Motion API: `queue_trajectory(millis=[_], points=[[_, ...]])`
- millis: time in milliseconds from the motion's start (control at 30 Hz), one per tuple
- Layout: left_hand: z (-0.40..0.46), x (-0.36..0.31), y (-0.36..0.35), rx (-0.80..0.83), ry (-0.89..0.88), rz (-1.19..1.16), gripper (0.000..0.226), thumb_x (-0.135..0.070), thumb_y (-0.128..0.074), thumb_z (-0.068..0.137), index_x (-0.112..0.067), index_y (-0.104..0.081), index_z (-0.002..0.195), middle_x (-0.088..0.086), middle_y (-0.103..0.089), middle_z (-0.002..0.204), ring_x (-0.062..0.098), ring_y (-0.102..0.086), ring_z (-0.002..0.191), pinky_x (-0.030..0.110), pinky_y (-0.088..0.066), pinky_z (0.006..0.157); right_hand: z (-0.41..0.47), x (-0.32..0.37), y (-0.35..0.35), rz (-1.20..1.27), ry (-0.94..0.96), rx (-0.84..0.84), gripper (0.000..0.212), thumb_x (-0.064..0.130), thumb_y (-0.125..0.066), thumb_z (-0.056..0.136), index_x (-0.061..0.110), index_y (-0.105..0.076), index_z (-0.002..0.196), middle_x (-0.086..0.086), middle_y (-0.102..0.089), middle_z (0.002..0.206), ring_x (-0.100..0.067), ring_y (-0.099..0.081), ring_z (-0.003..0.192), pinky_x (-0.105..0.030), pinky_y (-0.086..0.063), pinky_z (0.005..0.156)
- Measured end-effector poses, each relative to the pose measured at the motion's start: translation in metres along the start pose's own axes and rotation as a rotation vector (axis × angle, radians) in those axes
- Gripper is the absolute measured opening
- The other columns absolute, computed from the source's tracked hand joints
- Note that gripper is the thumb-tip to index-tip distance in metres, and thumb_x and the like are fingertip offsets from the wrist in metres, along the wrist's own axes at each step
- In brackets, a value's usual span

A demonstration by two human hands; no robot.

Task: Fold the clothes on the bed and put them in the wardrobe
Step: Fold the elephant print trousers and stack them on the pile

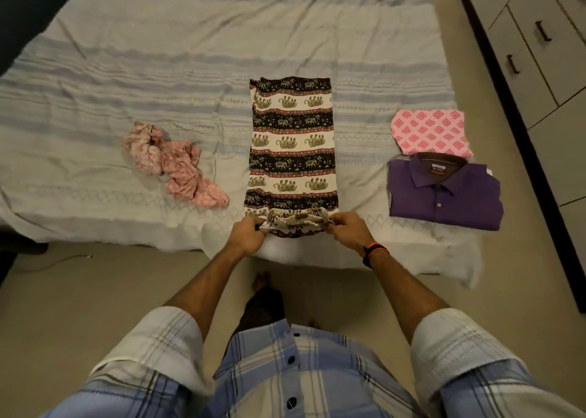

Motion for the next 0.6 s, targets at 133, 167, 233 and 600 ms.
queue_trajectory(millis=[133,167,233,600], points=[[-0.017,0.007,-0.008,0.024,0.004,0.008,0.019,-0.016,-0.060,0.094,-0.008,-0.071,0.107,0.013,-0.070,0.102,0.029,-0.062,0.096,0.023,-0.038,0.074,-0.016,-0.011,-0.008,0.017,-0.011,0.009,0.018,0.018,-0.067,0.089,0.002,-0.072,0.084,-0.009,-0.063,0.075,-0.020,-0.055,0.072,-0.031,-0.044,0.069],[-0.021,0.008,-0.009,0.028,-0.002,0.018,0.018,-0.015,-0.060,0.094,-0.008,-0.071,0.106,0.012,-0.070,0.100,0.026,-0.060,0.092,0.023,-0.038,0.074,-0.020,-0.013,-0.011,0.015,-0.016,0.011,0.017,0.018,-0.067,0.089,0.002,-0.072,0.085,-0.009,-0.063,0.075,-0.020,-0.055,0.072,-0.031,-0.044,0.070],[-0.025,0.010,-0.012,0.036,-0.006,0.025,0.017,-0.015,-0.059,0.094,-0.008,-0.071,0.105,0.009,-0.067,0.095,0.020,-0.055,0.085,0.022,-0.037,0.072,-0.023,-0.015,-0.013,0.020,-0.026,0.016,0.015,0.017,-0.066,0.089,0.007,-0.071,0.079,-0.008,-0.062,0.074,-0.020,-0.055,0.073,-0.030,-0.043,0.069],[-0.003,0.014,-0.016,0.068,0.018,0.023,0.013,-0.016,-0.058,0.097,-0.007,-0.067,0.100,0.004,-0.059,0.086,0.020,-0.055,0.083,0.021,-0.036,0.065,-0.002,-0.020,-0.020,0.008,-0.050,0.018,0.013,0.015,-0.065,0.088,0.006,-0.074,0.086,-0.018,-0.072,0.088,-0.031,-0.065,0.083,-0.049,-0.055,0.085]])
Point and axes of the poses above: each hand's wrist, its own z-axis towards the middle knuckle, its own y-axis out of the back of the hand, x = y × z, the point moved 1 cm from there along z, towards the middle knuckle
